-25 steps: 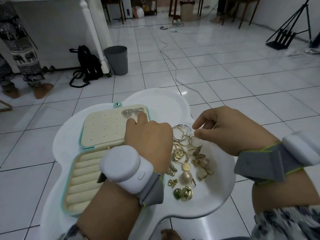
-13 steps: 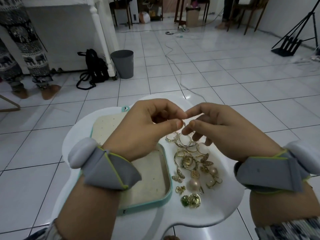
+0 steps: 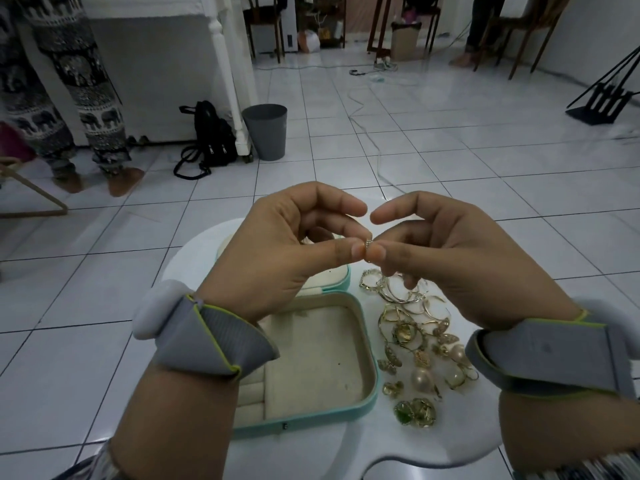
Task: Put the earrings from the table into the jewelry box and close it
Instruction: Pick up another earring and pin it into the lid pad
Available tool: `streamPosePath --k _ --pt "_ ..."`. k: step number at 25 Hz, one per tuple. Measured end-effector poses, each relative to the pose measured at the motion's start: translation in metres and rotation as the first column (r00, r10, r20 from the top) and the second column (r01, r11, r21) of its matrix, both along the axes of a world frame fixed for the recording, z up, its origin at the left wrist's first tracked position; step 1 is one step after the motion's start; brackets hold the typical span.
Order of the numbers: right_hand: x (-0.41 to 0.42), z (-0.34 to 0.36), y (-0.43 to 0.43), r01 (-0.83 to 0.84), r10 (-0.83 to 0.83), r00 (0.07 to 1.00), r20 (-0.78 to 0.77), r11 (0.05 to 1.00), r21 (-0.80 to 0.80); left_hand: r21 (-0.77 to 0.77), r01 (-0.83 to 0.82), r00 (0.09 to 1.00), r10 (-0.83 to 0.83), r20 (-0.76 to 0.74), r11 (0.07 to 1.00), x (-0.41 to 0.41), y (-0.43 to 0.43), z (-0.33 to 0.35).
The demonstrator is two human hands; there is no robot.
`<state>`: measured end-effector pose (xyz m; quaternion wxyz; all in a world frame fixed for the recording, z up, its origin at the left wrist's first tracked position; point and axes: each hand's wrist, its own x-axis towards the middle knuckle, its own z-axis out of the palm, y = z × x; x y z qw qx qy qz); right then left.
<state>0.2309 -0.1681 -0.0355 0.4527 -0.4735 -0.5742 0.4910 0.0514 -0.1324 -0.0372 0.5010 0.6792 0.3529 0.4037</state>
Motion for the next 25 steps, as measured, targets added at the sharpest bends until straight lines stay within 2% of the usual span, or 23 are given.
streamPosePath --k 2,4,7,9,14,16,21,25 --pt "-0.005 0.000 0.002 0.006 -0.006 1.000 -0.006 1.000 0.012 0.036 -0.041 0.995 0.044 -0.088 0.998 -0.014 0.002 0.003" --pt "-0.010 0.000 0.003 0.014 -0.014 1.000 -0.003 1.000 0.025 0.151 -0.127 0.925 0.172 -0.338 0.980 -0.031 0.005 0.003" --pt "-0.014 -0.001 0.006 0.050 -0.051 0.998 0.026 0.997 0.051 0.271 -0.093 0.632 0.267 -0.727 0.958 -0.042 0.000 -0.002" --pt "-0.017 -0.001 0.007 0.078 -0.080 0.996 0.038 0.995 0.063 0.289 -0.035 0.479 0.270 -0.835 0.957 -0.035 -0.007 -0.009" --pt "-0.023 -0.002 0.011 0.107 -0.110 0.993 0.042 0.991 0.081 0.441 0.129 0.306 0.387 -0.870 0.888 -0.020 -0.011 -0.026" --pt "-0.025 -0.002 0.011 0.103 -0.108 0.992 0.059 0.991 0.085 0.482 0.155 0.262 0.435 -0.861 0.862 -0.018 -0.011 -0.028" --pt "-0.030 -0.003 0.012 0.100 -0.108 0.990 0.086 0.991 0.086 0.553 0.169 0.283 0.497 -0.820 0.816 -0.017 -0.011 -0.036" --pt "-0.031 -0.004 0.013 0.104 -0.112 0.989 0.100 0.991 0.086 0.545 0.162 0.287 0.489 -0.823 0.823 -0.017 -0.011 -0.036"
